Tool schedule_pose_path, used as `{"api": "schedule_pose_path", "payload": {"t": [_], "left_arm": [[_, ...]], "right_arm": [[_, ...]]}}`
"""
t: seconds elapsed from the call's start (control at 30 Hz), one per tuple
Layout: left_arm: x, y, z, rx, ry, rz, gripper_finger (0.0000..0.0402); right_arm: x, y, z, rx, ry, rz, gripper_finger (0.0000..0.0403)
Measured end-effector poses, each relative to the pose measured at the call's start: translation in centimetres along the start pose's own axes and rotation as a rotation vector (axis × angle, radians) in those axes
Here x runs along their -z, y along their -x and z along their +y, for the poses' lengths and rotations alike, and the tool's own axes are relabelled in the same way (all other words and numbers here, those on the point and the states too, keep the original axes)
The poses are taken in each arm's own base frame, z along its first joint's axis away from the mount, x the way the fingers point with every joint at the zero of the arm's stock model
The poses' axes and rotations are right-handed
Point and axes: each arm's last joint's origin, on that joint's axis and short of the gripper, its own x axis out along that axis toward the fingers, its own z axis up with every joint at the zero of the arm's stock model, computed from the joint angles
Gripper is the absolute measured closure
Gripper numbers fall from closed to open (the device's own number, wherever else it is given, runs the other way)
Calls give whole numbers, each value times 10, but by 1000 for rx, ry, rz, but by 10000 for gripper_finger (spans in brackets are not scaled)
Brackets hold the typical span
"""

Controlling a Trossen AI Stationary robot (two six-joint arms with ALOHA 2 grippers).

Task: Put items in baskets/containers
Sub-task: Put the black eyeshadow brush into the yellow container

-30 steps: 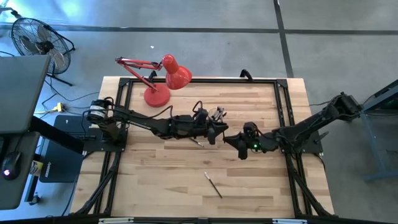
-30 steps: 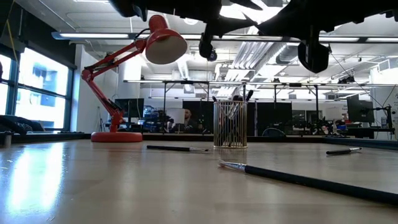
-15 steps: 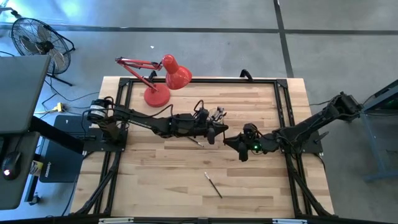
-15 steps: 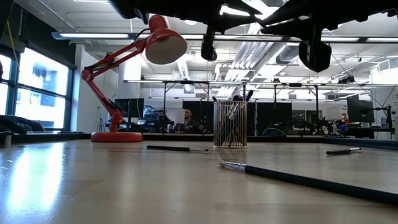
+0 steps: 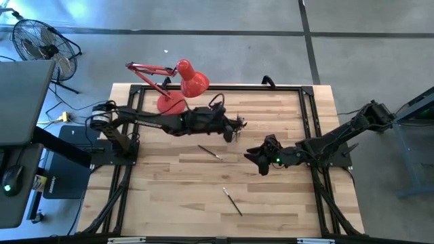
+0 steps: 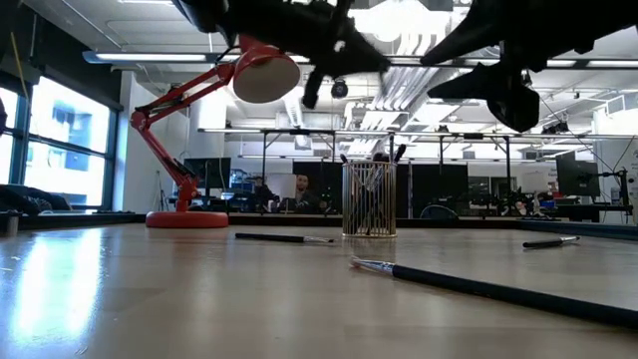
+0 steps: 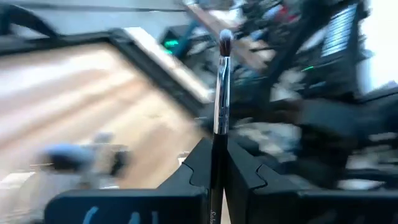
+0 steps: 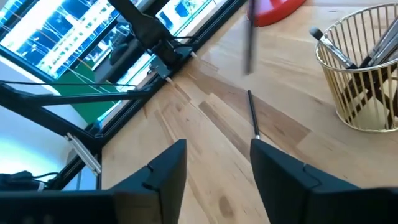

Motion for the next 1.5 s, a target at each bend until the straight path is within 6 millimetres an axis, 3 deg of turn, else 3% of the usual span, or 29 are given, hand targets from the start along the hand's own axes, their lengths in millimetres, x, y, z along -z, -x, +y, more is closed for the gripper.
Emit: {"api": "schedule_pose_path", "payload": {"t": [0.2,0.4,0.7,0.97,1.2,1.37,1.5], "left_arm": [[-6,0,10,-86,-240,-40,390],[16,-22,27,-133,-400,-25,390],[22,-43,59,-177,-425,-45,390],[6,-41,53,5,-424,-105,390],[1,-39,59,-149,-586,-110,390],[16,-46,76,-205,-576,-24,389],[22,-51,79,-192,-508,-22,354]], "right_arm": [[0,0,-1,13,10,-2,225],[0,0,-3,46,16,-28,235],[-2,0,-4,91,17,-88,247],[-4,0,-5,128,2,-143,246],[-5,1,-6,153,-12,-180,251],[-6,1,-7,183,-10,-220,251],[-7,1,-8,209,-6,-247,254]]}}
